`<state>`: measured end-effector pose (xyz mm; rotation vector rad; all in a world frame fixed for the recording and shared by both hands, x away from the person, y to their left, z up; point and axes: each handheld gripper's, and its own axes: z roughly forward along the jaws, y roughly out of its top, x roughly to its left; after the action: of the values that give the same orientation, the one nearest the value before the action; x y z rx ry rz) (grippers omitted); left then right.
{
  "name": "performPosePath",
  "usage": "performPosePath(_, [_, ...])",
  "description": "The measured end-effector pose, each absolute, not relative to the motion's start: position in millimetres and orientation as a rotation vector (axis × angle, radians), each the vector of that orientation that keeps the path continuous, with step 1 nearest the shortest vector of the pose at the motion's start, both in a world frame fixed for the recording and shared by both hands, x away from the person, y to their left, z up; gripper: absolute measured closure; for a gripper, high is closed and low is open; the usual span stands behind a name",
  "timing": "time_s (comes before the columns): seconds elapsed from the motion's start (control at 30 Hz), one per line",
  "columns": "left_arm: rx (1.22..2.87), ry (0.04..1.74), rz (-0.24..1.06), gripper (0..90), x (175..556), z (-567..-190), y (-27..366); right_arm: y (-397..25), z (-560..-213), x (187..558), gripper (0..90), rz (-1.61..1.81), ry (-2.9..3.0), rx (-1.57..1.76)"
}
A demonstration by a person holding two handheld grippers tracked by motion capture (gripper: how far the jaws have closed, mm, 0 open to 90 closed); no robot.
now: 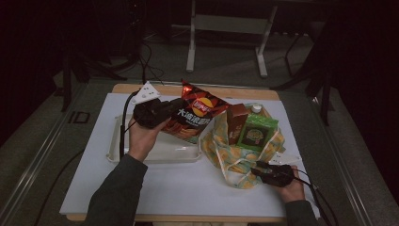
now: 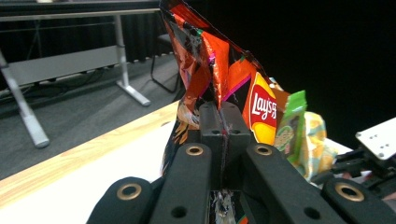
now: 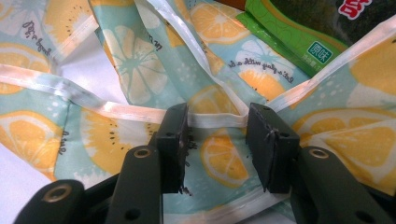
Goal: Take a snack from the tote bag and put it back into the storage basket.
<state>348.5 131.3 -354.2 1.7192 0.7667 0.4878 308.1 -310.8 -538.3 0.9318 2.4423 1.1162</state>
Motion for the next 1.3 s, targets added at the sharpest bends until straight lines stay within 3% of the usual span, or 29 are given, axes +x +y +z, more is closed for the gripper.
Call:
performPosePath(0.97, [1.688, 0.876, 0.594, 89.6, 390.2, -397.3, 144.2, -310.7, -538.4, 308.0, 58.7, 1.115, 2.444, 0.933])
performPosePath(1.3, [1.674, 0.972, 0.606, 88.9, 395.3, -424.3, 166.0, -310.7, -538.3, 307.9, 58.7, 1.114, 2.444, 0.934])
